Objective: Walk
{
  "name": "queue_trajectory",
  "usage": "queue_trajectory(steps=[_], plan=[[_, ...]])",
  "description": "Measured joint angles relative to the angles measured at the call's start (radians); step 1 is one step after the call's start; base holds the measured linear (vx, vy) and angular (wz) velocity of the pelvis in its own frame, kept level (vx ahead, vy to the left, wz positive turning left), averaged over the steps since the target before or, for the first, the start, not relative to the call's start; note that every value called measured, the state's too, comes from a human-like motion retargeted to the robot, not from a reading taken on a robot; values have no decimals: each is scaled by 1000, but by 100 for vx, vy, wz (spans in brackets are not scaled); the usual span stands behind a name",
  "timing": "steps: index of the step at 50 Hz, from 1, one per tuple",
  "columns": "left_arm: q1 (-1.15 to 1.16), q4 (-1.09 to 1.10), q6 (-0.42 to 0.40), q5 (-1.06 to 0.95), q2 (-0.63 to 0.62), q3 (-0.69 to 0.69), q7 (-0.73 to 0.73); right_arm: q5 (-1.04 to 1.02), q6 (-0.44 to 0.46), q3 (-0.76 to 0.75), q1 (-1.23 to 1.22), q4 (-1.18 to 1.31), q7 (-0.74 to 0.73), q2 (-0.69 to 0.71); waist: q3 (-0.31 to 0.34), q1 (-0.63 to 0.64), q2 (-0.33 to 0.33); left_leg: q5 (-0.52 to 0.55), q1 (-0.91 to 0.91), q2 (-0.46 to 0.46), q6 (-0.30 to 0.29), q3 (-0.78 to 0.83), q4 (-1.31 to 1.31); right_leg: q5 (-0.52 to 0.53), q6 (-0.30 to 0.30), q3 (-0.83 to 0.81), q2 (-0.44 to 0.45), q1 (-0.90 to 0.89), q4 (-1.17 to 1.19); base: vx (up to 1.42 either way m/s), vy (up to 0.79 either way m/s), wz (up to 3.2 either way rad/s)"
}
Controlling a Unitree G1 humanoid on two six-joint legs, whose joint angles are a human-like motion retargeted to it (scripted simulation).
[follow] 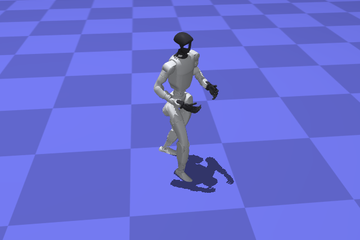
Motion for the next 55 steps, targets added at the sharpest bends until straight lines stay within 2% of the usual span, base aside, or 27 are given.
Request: queue_trajectory(steps=[5, 10, 12, 15, 18, 22, 28, 29, 32, 35, 37, 40, 42, 45, 47, 50, 52, 55], plan=[[54, 35, 10, -61, -13, -17, -29, 24, -3, 24, -5, 24, -9, -18, 0, 41, 31, 5, -93, 116, -44, -40, 418, -90, -72, -13, 79, 78, 69, 43, -19, -29], [85, 37, 24, -57, -5, -18, -51, 51, -11, 57, -34, 2, -19, -40, 13, 128, 107, 138, -345, 338, -61, -85, 1046, -196, -159, -79, 223, 158, 85, 40, -17, -59], [89, 28, 28, -45, -2, -16, -54, 60, -10, 73, -52, -9, -21, -54, 11, 165, 114, 155, -455, 377, -47, -105, 1194, -231, -176, -87, 255, 182, 70, 43, -14, -41], [94, 18, 30, -34, 1, -8, -50, 64, -9, 93, -82, -16, -22, -70, 10, 204, 100, 121, -604, 382, -19, -118, 1290, -271, -180, -83, 271, 231, 32, 45, -10, -17], [106, 8, 21, -34, 2, 4, -31, 57, -10, 104, -91, -13, -35, -75, 18, 235, 79, 69, -692, 356, -9, -104, 1213, -298, -168, -71, 275, 310, -20, 48, -5, -10], [120, -8, 7, -34, 7, 22, 5, 46, -11, 106, -75, 4, -57, -70, 32, 260, 56, 59, -720, 301, -38, -72, 920, -301, -145, -55, 276, 443, -114, 52, 1, -5], [109, -27, 7, -27, 28, 29, 33, 10, 11, 100, -23, 34, -43, -70, 10, 232, 27, 186, -604, 165, -95, 4, 198, -280, -110, -82, 254, 607, -251, 55, 7, 41], [107, -30, 9, -27, 32, 27, 33, 3, 16, 101, -14, 38, -39, -71, 1, 227, 24, 197, -594, 155, -97, 16, 139, -286, -108, -88, 252, 613, -237, 55, 9, 44], [101, -44, 13, -30, 43, 19, 40, -14, 28, 107, 9, 49, -29, -77, -25, 216, 8, 220, -572, 133, -83, 42, 88, -296, -102, -102, 228, 614, -146, 58, 9, 27], [99, -57, 17, -38, 47, 10, 52, -33, 35, 110, 31, 55, -14, -79, -32, 194, -33, 245, -536, 80, -45, 45, 123, -269, -74, -84, 162, 590, 36, 59, 9, 40], [102, -66, 21, -37, 46, 5, 55, -35, 40, 110, 43, 49, 7, -77, -27, 165, -67, 220, -519, 26, -7, 35, 168, -180, -42, -59, 97, 540, 222, 58, 9, 63], [106, -80, 29, -31, 42, 1, 51, -22, 47, 106, 51, 27, 40, -73, -15, 114, -108, 165, -495, -50, 48, 23, 225, 21, -6, -12, -1, 426, 517, 56, 8, 68], [104, -85, 35, -27, 41, -2, 56, -6, 47, 103, 48, 6, 48, -70, -8, 86, -120, 127, -474, -83, 74, 14, 242, 61, -21, 17, -49, 343, 655, 55, 7, 53], [83, -76, 45, -26, 36, -2, 71, 26, 43, 100, 27, -30, 36, -74, 13, 65, -110, 95, -394, -108, 91, -12, 192, -7, -71, 49, -88, 226, 758, 54, 6, 29], [85, -69, 48, -23, 29, -9, 81, 35, 32, 97, 31, -49, 18, -69, 17, 47, -106, 68, -353, -121, 86, -30, 187, -102, -104, 50, -108, 159, 757, 53, -2, 40], [69, -53, 44, -19, 18, -13, 98, 47, 18, 88, 21, -78, -18, -69, 42, 39, -79, 52, -235, -122, 70, -74, 101, -171, -116, 42, -86, 92, 643, 54, -5, 34], [65, -47, 33, -12, 12, -18, 102, 42, 11, 82, 20, -90, -35, -64, 55, 35, -67, 37, -164, -119, 59, -102, 64, -172, -101, 35, -62, 68, 511, 53, -10, 46], [60, -40, 10, 8, 9, -27, 99, 30, 6, 75, 17, -100, -52, -54, 67, 36, -52, 15, -71, -105, 45, -140, 22, -109, -45, 30, -4, 55, 250, 52, -12, 40]])
